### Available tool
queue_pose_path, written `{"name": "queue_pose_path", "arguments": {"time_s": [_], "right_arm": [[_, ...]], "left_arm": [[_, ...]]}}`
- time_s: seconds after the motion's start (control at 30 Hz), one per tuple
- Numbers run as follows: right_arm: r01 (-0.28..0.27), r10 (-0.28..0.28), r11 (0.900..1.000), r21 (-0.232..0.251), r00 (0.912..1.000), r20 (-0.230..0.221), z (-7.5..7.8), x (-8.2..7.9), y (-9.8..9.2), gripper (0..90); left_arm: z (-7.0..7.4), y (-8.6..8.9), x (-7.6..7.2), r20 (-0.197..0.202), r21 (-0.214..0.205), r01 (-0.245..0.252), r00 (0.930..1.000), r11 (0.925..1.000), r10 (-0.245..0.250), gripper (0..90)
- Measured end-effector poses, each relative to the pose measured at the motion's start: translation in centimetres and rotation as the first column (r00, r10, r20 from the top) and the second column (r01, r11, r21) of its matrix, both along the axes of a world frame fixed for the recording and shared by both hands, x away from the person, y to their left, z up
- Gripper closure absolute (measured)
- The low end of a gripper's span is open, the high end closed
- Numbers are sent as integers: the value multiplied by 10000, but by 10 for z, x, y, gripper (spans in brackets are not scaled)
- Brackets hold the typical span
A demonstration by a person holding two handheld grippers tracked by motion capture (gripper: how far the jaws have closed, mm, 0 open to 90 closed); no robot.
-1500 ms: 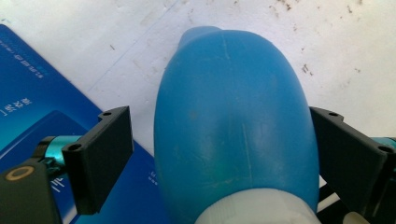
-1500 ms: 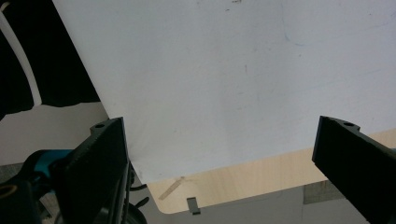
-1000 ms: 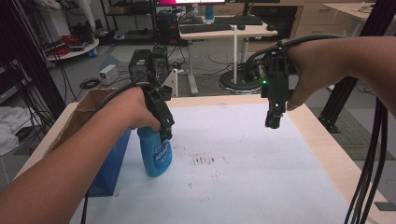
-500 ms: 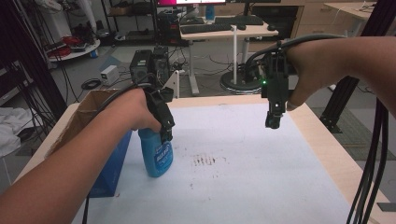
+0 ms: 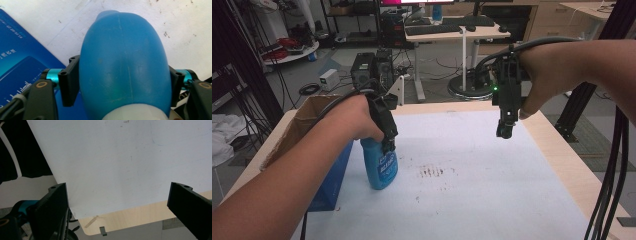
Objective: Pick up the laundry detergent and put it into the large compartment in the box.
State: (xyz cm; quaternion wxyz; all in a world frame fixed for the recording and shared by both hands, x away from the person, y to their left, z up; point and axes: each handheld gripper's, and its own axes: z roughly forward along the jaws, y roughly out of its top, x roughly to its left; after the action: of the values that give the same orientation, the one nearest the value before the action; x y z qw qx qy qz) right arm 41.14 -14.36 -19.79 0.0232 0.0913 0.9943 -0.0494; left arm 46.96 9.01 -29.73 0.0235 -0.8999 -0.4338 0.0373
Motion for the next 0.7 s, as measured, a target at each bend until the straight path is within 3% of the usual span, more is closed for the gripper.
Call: {"name": "queue_pose_path", "arguments": {"time_s": [0.13,0.5,0.7], "right_arm": [[60,-60,10000,20,10000,-16,1,0,-1,25],[117,-117,9999,-12,9999,-2,0,0,-1,25],[87,-87,10000,-30,10000,3,0,-1,0,25]], "left_arm": [[0,-1,0,-95,10,27,10000,10000,-27,363],[0,-1,-1,-24,19,-362,9993,9993,362,379],[2,0,-3,-116,-224,-126,9999,9997,123,380]]}}
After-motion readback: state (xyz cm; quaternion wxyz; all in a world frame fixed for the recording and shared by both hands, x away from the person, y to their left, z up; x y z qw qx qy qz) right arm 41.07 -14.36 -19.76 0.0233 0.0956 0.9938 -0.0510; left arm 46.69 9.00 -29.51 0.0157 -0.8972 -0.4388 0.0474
